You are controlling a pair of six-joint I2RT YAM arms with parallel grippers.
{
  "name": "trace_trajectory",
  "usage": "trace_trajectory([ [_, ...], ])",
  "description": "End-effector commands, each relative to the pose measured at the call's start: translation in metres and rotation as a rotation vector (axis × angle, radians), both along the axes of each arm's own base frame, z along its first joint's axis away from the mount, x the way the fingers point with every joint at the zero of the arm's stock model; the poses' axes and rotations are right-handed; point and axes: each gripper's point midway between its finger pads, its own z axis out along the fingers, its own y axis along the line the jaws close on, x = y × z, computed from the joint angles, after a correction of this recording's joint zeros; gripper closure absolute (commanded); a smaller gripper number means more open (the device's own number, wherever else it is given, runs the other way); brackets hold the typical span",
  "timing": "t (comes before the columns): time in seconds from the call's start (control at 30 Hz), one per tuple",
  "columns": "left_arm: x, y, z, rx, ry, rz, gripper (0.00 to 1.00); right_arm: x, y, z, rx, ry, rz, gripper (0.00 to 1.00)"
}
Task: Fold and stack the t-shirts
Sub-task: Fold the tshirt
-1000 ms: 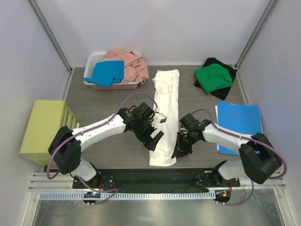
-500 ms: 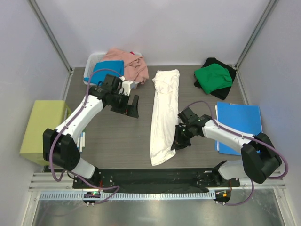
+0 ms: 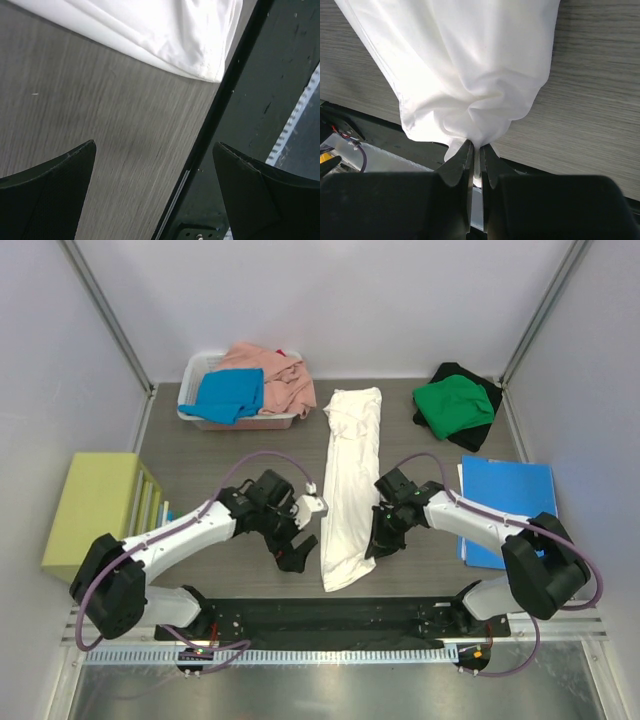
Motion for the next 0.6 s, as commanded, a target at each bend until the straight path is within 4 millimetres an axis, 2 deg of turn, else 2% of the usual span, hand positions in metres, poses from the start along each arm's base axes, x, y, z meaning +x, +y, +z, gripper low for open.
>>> trace_trajectory([
  [0.0,-0.002,-0.021,0.000,-0.010,-0.107,-0.157,0.00,0.013,0.008,0.003,0.010,-0.037,0.009,0.86],
  [0.03,-0.002,-0.026,0.002,-0.004,-0.126,-0.183,0.00,0.014,0.009,0.003,0.016,-0.039,0.006,0.86],
  [0.07,-0.012,-0.034,-0.003,0.012,-0.123,-0.231,0.00,0.014,0.010,0.002,0.017,-0.036,0.005,0.86],
  [0.13,-0.016,-0.043,-0.002,0.029,-0.148,-0.264,0.00,0.015,0.012,0.002,0.023,-0.031,0.000,0.86],
  [0.17,-0.025,-0.050,-0.003,0.030,-0.152,-0.299,0.00,0.016,0.012,0.002,0.025,-0.033,-0.005,0.86],
  [0.33,-0.034,-0.074,-0.008,0.035,-0.152,-0.340,0.00,0.015,0.012,0.002,0.028,-0.032,-0.007,0.86],
  [0.57,-0.043,-0.086,-0.025,0.065,-0.170,-0.386,0.00,0.013,0.011,0.002,0.029,-0.029,-0.006,0.86],
])
